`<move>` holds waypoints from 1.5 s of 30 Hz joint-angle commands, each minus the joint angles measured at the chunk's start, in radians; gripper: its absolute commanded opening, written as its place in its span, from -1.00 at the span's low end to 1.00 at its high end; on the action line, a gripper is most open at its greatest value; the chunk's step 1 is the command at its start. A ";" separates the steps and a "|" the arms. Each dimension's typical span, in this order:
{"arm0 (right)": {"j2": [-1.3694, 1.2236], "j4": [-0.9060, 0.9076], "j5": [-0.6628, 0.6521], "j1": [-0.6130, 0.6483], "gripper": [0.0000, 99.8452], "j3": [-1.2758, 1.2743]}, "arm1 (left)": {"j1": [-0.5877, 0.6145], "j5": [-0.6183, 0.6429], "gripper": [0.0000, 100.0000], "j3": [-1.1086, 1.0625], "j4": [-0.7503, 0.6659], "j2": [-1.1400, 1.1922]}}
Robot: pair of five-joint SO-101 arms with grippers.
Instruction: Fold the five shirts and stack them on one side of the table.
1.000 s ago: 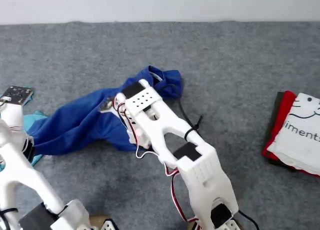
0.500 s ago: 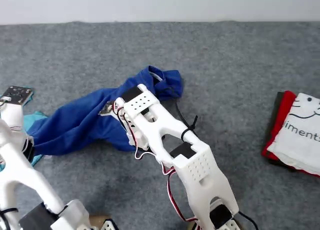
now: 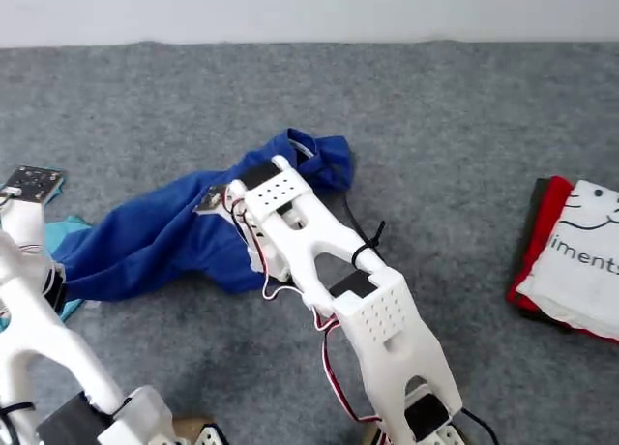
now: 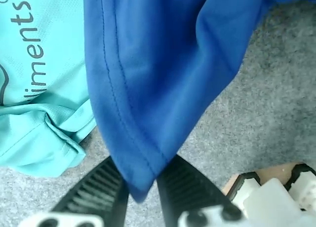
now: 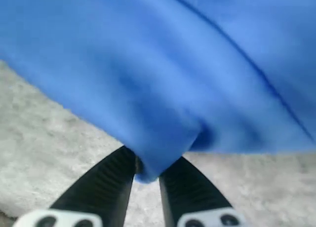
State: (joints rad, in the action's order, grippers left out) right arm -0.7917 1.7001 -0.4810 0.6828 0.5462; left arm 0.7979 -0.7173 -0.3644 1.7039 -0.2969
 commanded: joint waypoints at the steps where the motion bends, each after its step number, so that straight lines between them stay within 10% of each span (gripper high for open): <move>1: 0.125 0.084 -0.009 -0.036 -0.98 0.129 | -0.023 0.011 -0.97 0.030 -0.008 -0.041; 18: 0.937 0.079 -0.206 -0.344 -0.98 0.160 | -0.528 0.486 -0.97 0.516 0.048 -0.032; 45: 1.299 -0.489 -0.531 -0.634 -0.98 0.160 | -0.674 0.431 -0.97 1.164 0.052 -0.032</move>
State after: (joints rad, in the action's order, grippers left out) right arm 0.5094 1.2904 -0.9567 0.0614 0.6598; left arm 0.1366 -0.2386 0.7772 1.7223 -0.3153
